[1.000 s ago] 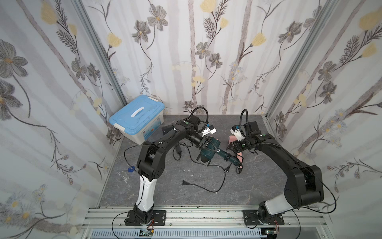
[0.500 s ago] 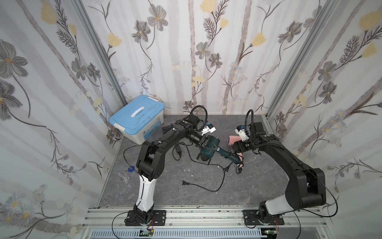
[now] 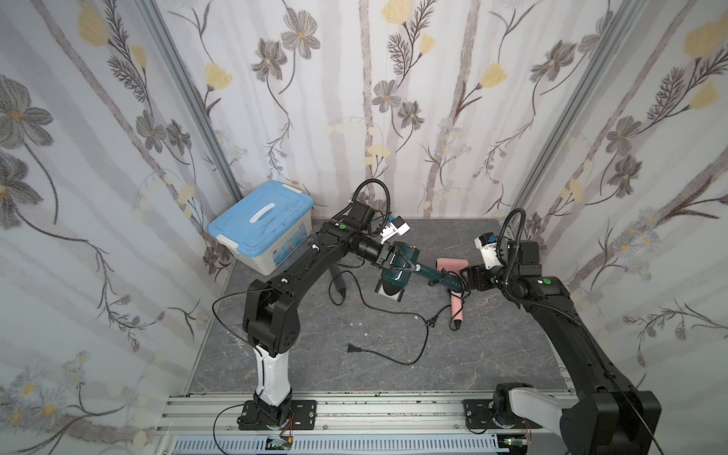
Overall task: Wrap the cord around the hair dryer
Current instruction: Wrap the power cord around the hair dryer.
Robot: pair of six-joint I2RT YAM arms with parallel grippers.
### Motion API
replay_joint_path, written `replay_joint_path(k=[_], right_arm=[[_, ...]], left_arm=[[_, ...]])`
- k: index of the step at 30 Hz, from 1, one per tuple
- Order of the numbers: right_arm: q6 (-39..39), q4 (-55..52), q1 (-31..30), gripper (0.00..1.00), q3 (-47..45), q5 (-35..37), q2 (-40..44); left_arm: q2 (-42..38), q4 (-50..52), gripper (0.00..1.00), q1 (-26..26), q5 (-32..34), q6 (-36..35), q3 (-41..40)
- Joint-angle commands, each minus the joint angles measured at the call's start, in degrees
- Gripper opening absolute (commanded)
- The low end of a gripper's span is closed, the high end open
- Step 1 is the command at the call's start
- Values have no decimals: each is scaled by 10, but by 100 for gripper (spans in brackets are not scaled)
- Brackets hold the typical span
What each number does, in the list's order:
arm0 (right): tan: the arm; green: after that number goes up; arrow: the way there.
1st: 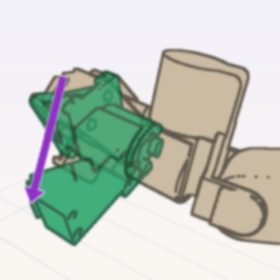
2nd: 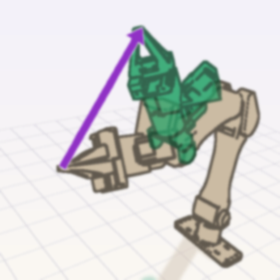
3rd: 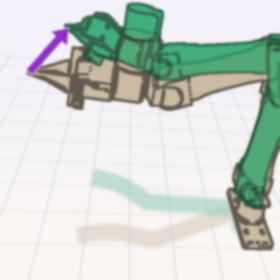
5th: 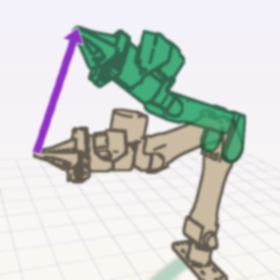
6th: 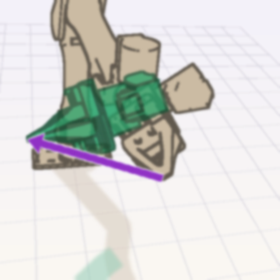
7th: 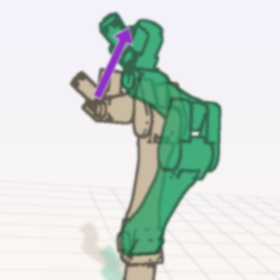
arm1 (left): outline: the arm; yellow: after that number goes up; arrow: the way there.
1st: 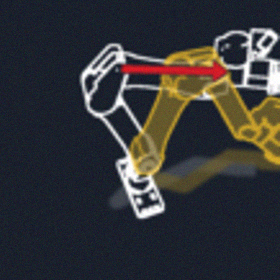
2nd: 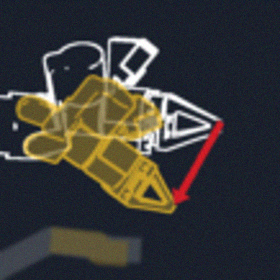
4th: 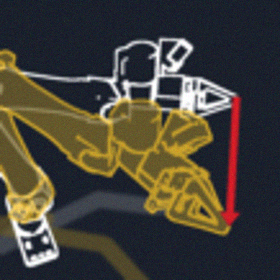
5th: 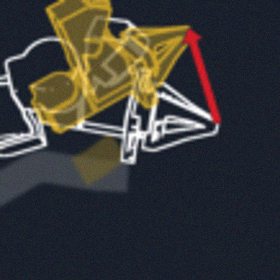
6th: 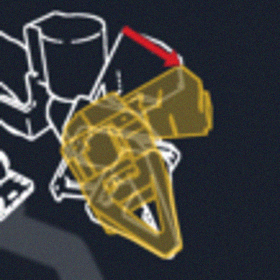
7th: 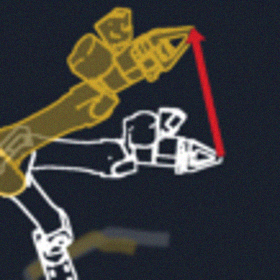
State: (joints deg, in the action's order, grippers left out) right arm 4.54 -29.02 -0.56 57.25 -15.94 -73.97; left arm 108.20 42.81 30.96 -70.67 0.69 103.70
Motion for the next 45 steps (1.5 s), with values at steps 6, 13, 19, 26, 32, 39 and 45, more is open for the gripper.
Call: replay_joint_path(k=[6,13,19,26,32,39,45], right_arm=[[-48,111,89,82,-84,-81,73],[-66,231,90,82,-203,-186,152],[-87,343,52,82,-261,-222,182],[-124,570,-19,83,-351,-175,208],[-136,730,-24,83,-390,-166,179],[-151,842,-48,82,-382,-132,108],[-156,894,-88,82,-348,-82,47]], left_arm=[[-51,-82,0,-26,11,63,11],[-75,-181,0,-38,18,152,2],[-83,-294,0,-39,21,250,-12],[-90,-466,0,-39,20,387,-65],[-98,-561,0,-38,24,460,-109],[-107,-609,0,-30,30,499,-136],[-121,-609,0,-21,33,501,-150]])
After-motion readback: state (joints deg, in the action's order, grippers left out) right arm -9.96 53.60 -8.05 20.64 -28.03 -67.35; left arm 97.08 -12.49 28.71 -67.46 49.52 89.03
